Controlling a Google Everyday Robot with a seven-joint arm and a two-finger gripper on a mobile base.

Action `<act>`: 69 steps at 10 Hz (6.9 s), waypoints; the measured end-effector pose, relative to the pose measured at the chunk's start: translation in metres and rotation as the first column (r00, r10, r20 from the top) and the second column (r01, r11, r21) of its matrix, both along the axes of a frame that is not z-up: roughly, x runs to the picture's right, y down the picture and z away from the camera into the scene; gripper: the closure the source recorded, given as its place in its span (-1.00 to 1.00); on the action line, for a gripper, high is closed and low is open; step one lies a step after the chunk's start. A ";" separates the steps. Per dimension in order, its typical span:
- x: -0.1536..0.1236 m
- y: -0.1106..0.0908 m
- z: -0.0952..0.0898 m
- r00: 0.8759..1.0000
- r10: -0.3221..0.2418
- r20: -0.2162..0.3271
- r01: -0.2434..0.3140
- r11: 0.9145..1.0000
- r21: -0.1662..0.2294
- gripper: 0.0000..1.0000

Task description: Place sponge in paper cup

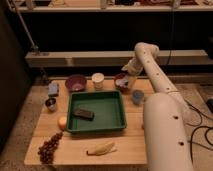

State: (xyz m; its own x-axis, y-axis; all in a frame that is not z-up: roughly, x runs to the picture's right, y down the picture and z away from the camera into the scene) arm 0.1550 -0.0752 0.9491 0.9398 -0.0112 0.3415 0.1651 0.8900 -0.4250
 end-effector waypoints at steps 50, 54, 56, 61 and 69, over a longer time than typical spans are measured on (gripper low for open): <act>-0.359 -0.056 -0.103 0.047 -0.995 0.088 0.593 0.099 0.799 -0.60; -0.411 -0.046 -0.080 -0.051 -0.996 0.075 0.621 0.027 0.783 -0.60; -0.425 -0.039 -0.071 -0.034 -0.995 0.095 0.652 0.050 0.756 -0.60; -0.478 -0.022 -0.047 0.123 -0.983 0.134 0.695 0.182 0.696 -0.60; -0.488 -0.004 -0.042 0.113 -0.990 0.087 0.706 0.142 0.694 -0.60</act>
State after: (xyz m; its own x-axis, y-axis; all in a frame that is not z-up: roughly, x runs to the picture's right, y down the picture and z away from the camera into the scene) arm -0.3328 -0.0788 0.9071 -0.1401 -0.9376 0.3182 0.9442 -0.0298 0.3280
